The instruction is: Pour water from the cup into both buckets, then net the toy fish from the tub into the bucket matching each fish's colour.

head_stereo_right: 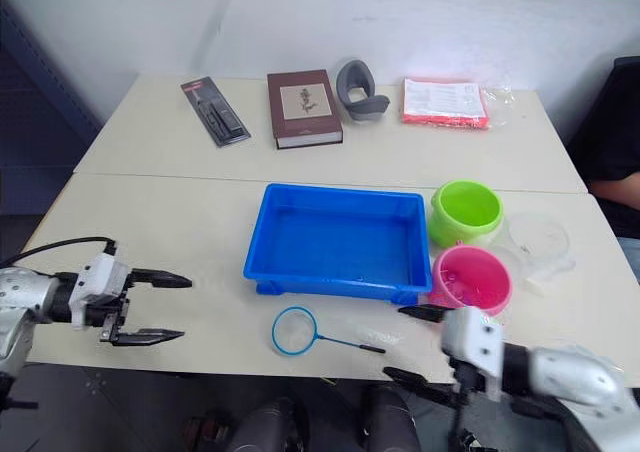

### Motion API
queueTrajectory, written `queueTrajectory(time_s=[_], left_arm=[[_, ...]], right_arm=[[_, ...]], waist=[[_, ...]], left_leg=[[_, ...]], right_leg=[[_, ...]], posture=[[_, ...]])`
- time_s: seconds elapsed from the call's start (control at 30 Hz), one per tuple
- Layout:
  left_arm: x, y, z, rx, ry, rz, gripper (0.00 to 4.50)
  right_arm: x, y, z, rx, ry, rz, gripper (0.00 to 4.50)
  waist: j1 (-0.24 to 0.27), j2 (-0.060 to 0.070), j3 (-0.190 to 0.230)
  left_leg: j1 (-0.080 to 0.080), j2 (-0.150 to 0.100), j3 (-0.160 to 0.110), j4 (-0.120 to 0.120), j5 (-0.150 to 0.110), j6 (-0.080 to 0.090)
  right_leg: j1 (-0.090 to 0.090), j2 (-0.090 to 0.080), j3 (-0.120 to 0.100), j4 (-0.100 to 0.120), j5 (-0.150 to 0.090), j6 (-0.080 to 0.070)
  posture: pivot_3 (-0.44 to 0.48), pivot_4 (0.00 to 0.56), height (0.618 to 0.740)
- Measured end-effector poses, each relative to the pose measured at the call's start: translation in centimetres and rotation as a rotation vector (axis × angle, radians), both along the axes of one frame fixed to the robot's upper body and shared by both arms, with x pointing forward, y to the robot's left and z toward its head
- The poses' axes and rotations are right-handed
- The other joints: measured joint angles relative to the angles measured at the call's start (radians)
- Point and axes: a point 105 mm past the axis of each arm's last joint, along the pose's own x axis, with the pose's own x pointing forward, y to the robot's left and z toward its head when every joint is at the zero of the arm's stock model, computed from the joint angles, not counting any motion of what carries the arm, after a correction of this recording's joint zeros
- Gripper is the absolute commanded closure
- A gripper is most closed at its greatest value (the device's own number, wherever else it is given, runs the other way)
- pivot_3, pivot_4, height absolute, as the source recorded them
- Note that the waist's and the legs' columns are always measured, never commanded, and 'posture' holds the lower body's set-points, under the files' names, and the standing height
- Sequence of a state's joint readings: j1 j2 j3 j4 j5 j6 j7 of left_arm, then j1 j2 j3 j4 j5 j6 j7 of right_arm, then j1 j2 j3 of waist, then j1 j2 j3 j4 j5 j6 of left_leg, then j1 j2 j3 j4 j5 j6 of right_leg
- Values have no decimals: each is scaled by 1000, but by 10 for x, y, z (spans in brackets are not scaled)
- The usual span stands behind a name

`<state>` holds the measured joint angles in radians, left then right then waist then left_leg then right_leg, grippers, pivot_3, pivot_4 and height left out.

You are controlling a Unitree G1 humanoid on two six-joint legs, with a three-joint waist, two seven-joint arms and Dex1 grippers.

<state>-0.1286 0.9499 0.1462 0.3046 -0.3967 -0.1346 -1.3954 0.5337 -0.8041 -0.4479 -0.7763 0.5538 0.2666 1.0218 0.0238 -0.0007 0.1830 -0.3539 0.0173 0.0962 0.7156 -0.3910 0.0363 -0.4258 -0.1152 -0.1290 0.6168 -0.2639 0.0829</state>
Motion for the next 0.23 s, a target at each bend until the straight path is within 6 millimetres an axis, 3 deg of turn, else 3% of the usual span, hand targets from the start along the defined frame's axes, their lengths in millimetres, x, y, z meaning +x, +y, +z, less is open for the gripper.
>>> queueTrajectory(time_s=[0.13, 0.23], left_arm=[[12, 20, -7, 23, -67, 136, 0], [22, 29, -12, 29, -110, 212, 0]], right_arm=[[-10, -39, 26, -49, -116, -158, 50], [-15, -78, 30, -142, -142, -260, 50]], waist=[[1, -1, -1], [2, -4, -2]], left_leg=[[1, 1, 1, 0, -2, 0], [1, 0, 1, -1, -2, 1]], right_leg=[[1, -1, 2, -2, 0, 0], [1, -1, 2, -3, 0, 1]], posture=[[0, 150, 740], [0, 150, 740]])
